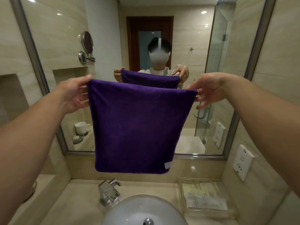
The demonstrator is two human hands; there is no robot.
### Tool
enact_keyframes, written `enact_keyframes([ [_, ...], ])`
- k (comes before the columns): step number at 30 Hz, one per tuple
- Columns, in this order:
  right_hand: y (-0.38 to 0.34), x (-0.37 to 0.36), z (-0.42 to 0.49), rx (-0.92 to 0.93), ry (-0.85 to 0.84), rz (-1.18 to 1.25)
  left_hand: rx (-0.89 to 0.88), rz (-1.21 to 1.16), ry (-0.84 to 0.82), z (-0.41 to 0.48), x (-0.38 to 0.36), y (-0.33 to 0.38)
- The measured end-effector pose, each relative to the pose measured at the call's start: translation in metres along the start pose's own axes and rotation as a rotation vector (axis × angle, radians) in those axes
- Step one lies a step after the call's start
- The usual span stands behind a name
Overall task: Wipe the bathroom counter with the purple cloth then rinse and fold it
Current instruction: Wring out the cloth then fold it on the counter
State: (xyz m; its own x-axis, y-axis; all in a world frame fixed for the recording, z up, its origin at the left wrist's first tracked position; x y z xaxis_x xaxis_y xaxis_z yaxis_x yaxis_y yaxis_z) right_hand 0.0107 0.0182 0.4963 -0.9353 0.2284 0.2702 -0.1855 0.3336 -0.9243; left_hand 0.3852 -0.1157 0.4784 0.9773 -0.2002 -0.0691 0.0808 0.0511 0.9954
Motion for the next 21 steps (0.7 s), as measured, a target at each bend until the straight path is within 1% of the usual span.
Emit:
enact_keyframes([
  [4,-0.019,-0.019,0.003,0.075,0.016,0.074,-0.046,0.003,0.042,-0.007,0.013,0.015],
  [7,-0.034,-0.031,0.006,0.138,0.041,0.077,-0.071,0.016,0.109,-0.011,0.027,0.021],
  [11,-0.053,-0.046,0.009,0.257,-0.021,0.119,-0.067,0.110,0.130,-0.018,0.052,0.028],
  [13,-0.060,-0.056,0.012,0.330,-0.037,0.072,-0.067,0.169,0.142,-0.022,0.068,0.032],
  [16,-0.066,-0.071,0.020,0.420,-0.031,-0.065,-0.042,0.263,0.158,-0.027,0.096,0.036],
  [19,-0.069,-0.087,0.027,0.501,0.043,-0.190,0.003,0.402,0.210,-0.034,0.120,0.036],
  [21,-0.070,-0.100,0.030,0.526,0.076,-0.212,0.032,0.429,0.257,-0.040,0.134,0.034],
])
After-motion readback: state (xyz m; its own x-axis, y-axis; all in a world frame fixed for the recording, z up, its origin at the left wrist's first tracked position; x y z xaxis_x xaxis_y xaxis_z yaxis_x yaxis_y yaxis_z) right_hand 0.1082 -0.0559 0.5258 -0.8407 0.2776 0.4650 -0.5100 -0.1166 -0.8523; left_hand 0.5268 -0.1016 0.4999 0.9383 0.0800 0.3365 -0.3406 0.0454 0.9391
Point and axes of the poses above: each hand's wrist, its own z-axis towards the middle knuckle, its own x-axis out of the back of the hand, y = z × x, the point moved 5 cm from there along z, towards the middle knuckle
